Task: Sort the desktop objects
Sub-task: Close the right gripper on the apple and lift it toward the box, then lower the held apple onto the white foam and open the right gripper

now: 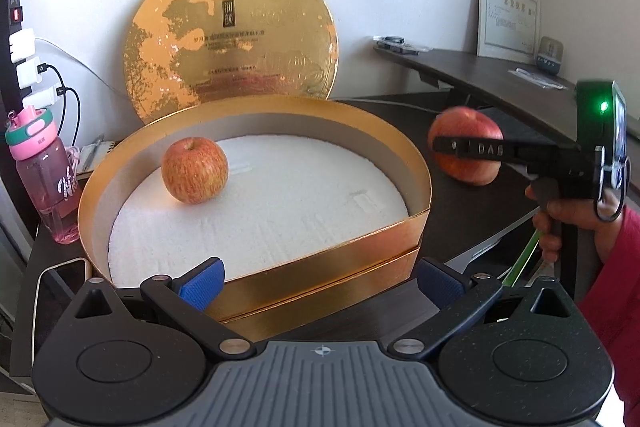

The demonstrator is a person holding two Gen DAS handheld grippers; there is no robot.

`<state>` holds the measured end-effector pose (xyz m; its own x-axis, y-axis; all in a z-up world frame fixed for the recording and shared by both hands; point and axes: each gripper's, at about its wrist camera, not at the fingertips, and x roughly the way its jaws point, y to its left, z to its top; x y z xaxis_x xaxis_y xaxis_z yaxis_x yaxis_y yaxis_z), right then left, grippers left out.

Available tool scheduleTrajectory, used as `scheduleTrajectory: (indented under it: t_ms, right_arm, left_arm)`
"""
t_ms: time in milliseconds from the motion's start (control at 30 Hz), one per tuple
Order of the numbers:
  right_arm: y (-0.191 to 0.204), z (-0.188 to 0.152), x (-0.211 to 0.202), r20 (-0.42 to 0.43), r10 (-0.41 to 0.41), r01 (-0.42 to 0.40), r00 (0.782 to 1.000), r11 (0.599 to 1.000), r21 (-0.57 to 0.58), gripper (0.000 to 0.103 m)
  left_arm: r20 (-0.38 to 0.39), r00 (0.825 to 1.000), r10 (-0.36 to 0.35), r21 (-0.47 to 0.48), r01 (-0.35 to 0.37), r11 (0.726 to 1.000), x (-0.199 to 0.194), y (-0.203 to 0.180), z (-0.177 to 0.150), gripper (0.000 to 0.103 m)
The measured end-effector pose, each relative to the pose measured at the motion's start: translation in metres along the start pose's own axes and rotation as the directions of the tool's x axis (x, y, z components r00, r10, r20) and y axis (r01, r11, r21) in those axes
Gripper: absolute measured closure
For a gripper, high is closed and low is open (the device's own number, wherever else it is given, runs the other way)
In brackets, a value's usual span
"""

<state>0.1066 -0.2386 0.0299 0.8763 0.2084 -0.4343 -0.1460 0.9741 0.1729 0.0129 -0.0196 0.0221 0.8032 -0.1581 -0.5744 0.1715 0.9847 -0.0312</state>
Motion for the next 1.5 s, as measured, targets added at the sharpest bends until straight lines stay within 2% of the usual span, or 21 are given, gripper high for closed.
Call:
scheduleTrajectory:
  t_ms: [100, 233, 367, 567, 733, 900, 1167, 1500]
  right_arm:
    - [0.023, 0.016, -0.006, 0.012, 0.022, -0.022, 1.000, 0.999, -0.035, 0.019]
    - [0.057, 0.032, 0.004, -0.015, 0.072, -0.073, 0.997, 0.995, -0.072, 0.019]
    - [0.084, 0.042, 0.030, -0.078, 0.112, -0.120, 0.991, 0.988, -0.096, 0.019]
    - [0.118, 0.048, 0.080, -0.196, 0.089, -0.117, 0.976, 0.984, -0.134, 0.019]
    - [0.129, 0.049, 0.124, -0.330, 0.068, -0.108, 0.942, 0.988, -0.106, 0.019]
    - [0.141, 0.047, 0.158, -0.399, 0.016, -0.076, 0.917, 0.988, -0.135, 0.019]
    - [0.154, 0.039, 0.185, -0.445, -0.017, -0.059, 0.895, 0.986, -0.157, 0.019]
    - [0.152, 0.034, 0.176, -0.480, -0.019, -0.074, 0.877, 0.982, -0.173, 0.018]
  left_arm:
    - [0.020, 1.000, -0.009, -0.013, 0.009, 1.000, -0.006, 0.008, -0.002, 0.000]
    - [0.048, 0.999, -0.011, -0.034, 0.012, 0.999, -0.013, 0.023, -0.005, 0.000]
    - [0.055, 0.998, 0.002, -0.069, 0.001, 0.998, -0.015, 0.041, -0.009, 0.000]
    - [0.062, 0.998, 0.003, -0.109, 0.004, 0.994, -0.013, 0.064, -0.013, 0.000]
    - [0.057, 0.998, -0.012, -0.135, 0.019, 0.991, -0.009, 0.077, -0.019, 0.000]
    - [0.055, 0.998, -0.013, -0.160, 0.022, 0.987, -0.006, 0.087, -0.023, 0.000]
    - [0.046, 0.999, -0.013, -0.170, 0.020, 0.985, -0.005, 0.093, -0.026, 0.000]
    - [0.037, 0.999, -0.009, -0.176, 0.015, 0.984, -0.007, 0.091, -0.027, 0.000]
